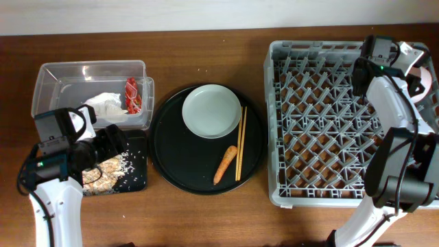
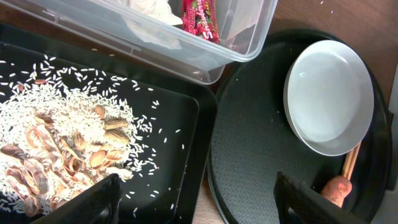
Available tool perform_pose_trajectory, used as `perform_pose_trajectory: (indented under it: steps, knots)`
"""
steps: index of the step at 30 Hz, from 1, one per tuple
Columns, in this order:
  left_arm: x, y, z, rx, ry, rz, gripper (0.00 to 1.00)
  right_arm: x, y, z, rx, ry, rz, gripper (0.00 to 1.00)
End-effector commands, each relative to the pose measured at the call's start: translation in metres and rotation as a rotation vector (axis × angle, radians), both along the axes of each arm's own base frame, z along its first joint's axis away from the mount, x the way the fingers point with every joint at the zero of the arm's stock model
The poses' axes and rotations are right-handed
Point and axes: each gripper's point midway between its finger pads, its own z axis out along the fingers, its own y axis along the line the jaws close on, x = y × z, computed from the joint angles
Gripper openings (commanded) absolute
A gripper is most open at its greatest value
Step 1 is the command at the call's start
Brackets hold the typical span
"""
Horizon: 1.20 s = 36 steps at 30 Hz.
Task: Sort waste into correct bins and load items into the dishwasher rack
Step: 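Grasp the pink bowl with the right gripper and place it in the dish rack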
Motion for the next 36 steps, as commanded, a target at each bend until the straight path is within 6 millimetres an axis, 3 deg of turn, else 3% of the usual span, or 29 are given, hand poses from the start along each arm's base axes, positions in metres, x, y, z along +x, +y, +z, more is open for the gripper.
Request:
perform_pose_trajectory:
  steps: [1,5,9,10,11,14,16,18,20,22,23,26,31,34,36]
  knots:
    - [0.002,0.000,0.003,-0.011,-0.012,0.007,0.78,0.005,0.020,-0.028,0.058,0.056,0.061,0.04]
    - [0.002,0.000,0.003,-0.011,-0.012,0.007,0.78,0.008,0.061,-0.057,0.200,0.173,0.184,0.07]
    - [0.002,0.000,0.003,-0.011,-0.011,0.007,0.78,-0.001,0.096,-0.079,0.372,0.272,0.274,0.27]
    - [0.002,0.000,0.003,-0.011,-0.012,0.007,0.78,-0.001,0.102,-0.076,0.404,0.261,0.291,0.35]
    - [0.002,0.000,0.003,-0.011,-0.011,0.007,0.78,-0.001,0.108,-0.070,0.432,0.239,0.312,0.49]
    - [0.002,0.000,0.003,-0.012,-0.008,0.007,0.78,0.000,0.134,-0.020,0.515,0.110,0.420,0.99]
    - [0.002,0.000,0.003,-0.012,-0.008,0.007,0.78,0.009,0.211,0.008,0.746,0.059,0.741,1.00]
    - [0.001,0.000,0.003,-0.012,-0.007,0.007,0.79,0.003,0.294,0.027,0.943,0.020,0.987,0.93]
    - [0.002,0.000,0.003,-0.012,-0.008,0.007,0.82,-0.012,0.364,0.023,1.056,0.078,1.122,0.93]
    - [0.001,0.000,0.003,-0.012,-0.007,0.007,0.83,-0.027,0.422,0.004,1.084,0.182,1.209,0.93]
    - [0.001,0.000,0.003,-0.012,-0.007,0.007,0.83,-0.028,0.440,-0.009,1.103,0.196,1.190,0.92]
    - [0.001,0.000,0.003,-0.012,-0.007,0.007,0.84,-0.017,0.463,-0.051,1.143,0.203,1.102,0.76]
    - [0.001,0.000,0.003,-0.012,-0.007,0.007,0.84,0.007,0.470,-0.130,1.192,0.195,0.937,0.61]
    - [0.000,0.000,0.002,-0.014,-0.001,0.007,0.84,0.007,0.470,-0.158,1.203,0.210,0.872,0.50]
    - [0.000,0.000,0.002,-0.014,-0.001,0.007,0.84,0.008,0.470,-0.160,1.203,0.211,0.871,0.38]
